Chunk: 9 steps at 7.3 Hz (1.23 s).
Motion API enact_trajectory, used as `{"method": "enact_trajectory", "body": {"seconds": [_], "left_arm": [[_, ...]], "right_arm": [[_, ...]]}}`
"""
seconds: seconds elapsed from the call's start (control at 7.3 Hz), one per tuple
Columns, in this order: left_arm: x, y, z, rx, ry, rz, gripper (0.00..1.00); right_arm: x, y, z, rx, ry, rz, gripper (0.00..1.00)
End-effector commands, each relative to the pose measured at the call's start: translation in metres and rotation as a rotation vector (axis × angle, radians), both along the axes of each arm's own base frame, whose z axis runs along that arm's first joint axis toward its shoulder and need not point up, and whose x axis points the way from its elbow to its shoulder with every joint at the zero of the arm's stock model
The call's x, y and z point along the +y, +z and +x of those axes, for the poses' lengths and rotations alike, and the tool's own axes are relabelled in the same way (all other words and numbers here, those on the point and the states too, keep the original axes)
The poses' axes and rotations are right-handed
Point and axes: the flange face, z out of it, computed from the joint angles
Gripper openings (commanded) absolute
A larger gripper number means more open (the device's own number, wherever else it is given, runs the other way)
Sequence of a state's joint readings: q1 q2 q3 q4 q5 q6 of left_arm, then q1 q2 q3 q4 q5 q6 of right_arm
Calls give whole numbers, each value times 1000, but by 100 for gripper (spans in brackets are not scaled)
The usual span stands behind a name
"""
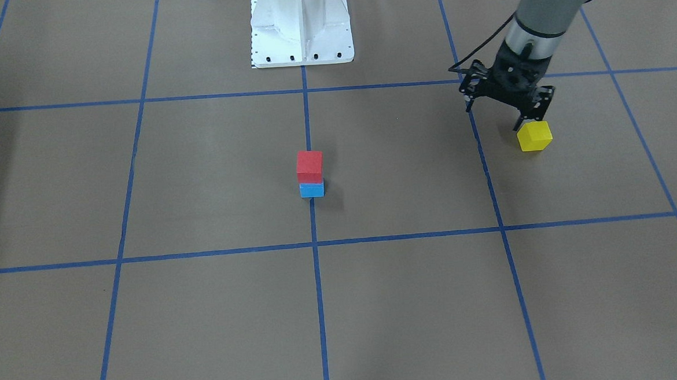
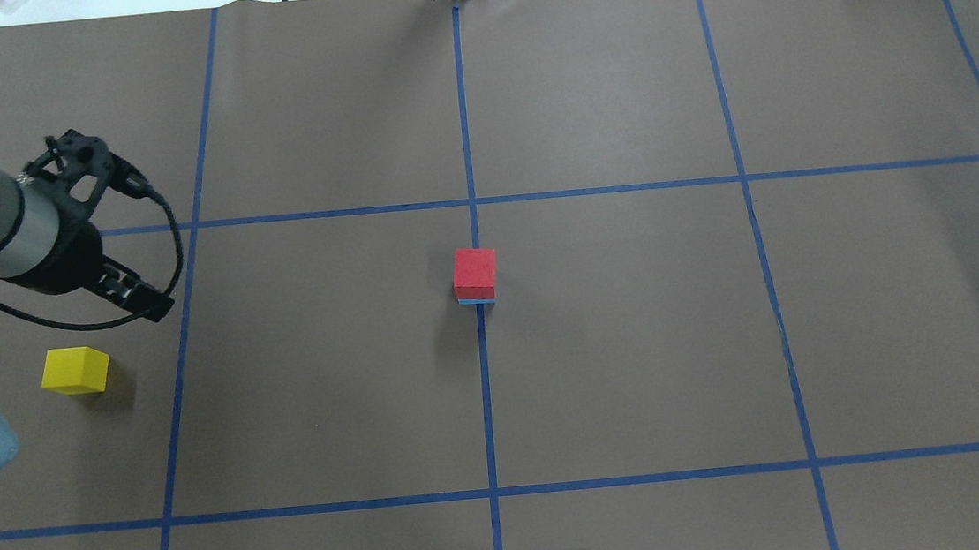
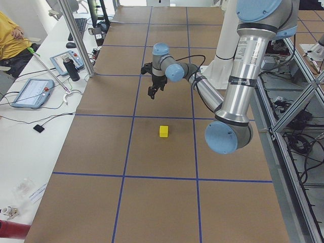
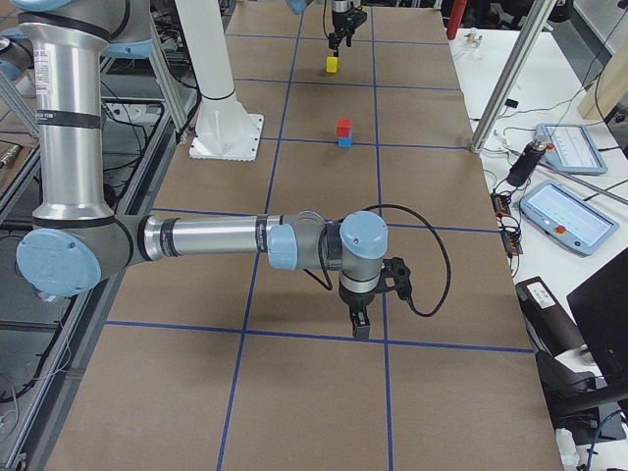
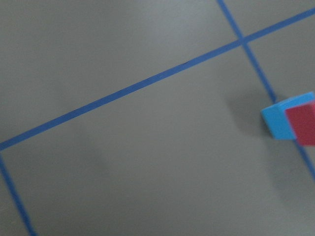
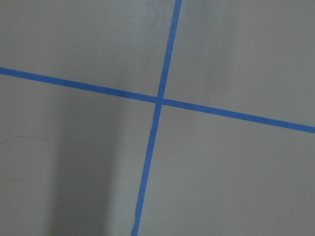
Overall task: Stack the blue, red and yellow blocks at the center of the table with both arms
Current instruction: 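Withdraw the left gripper and move it over the yellow cube, then grasp the yellow cube with the left gripper and lift it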
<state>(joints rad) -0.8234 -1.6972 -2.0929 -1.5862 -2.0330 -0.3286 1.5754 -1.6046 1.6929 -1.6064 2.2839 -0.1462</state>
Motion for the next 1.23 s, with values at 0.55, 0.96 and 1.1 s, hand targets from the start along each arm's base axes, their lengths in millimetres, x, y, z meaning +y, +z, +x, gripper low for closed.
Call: {"method": "enact_trajectory", "body": {"seconds": [0.55, 0.96, 1.1], "left_arm": [[22, 119, -24, 62, -381, -355, 100], [24, 153, -4, 41, -359, -372, 100], [29, 154, 3, 36, -342, -372, 100]], "right_arm": [[1, 1, 0, -2, -2, 0, 100], [0, -4, 0, -3, -1, 8, 100], [-1, -4, 0, -3, -1, 9, 100]]}}
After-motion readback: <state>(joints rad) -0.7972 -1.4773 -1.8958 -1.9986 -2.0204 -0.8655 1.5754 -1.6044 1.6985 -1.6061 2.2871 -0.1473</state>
